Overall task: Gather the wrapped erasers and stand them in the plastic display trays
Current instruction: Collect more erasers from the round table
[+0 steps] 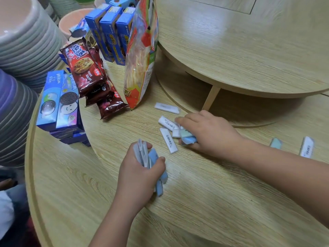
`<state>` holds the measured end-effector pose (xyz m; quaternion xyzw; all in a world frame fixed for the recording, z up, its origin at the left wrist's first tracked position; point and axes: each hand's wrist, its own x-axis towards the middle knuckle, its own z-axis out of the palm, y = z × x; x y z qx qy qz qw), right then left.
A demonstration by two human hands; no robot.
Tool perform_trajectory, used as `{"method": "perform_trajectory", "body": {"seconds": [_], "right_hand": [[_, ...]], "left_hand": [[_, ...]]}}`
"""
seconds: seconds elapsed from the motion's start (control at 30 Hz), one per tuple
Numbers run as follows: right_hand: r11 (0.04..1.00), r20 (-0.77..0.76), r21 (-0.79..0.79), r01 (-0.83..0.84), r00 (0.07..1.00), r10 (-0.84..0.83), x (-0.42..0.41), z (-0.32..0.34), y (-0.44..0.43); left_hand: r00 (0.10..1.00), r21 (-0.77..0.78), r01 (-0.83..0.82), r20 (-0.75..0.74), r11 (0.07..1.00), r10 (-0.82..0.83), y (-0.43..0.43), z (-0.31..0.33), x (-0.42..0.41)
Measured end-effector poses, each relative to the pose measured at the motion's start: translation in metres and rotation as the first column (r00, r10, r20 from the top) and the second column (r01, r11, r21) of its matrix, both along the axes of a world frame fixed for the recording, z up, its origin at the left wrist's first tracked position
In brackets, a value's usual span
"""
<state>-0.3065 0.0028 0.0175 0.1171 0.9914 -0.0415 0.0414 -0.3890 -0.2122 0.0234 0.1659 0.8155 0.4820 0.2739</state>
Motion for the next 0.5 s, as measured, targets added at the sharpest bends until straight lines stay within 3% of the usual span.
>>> {"method": "perform_trajectory", "body": {"seconds": [0.27,0.5], "right_hand": [[0.987,-0.045,-0.109,0.117,0.991,-0.123,-0.008,0.004,-0.009],[0.993,-0.023,-0.092,0.078,0.996,-0.08,-0.009,0.01,-0.007]], "left_hand": [[0.999,-0.006,-0.042,0.016,0.999,0.042,0.008,0.003,0.003],[0.997,-0.039,-0.075,-0.02,0.996,0.075,0.024,0.005,0.004]]}}
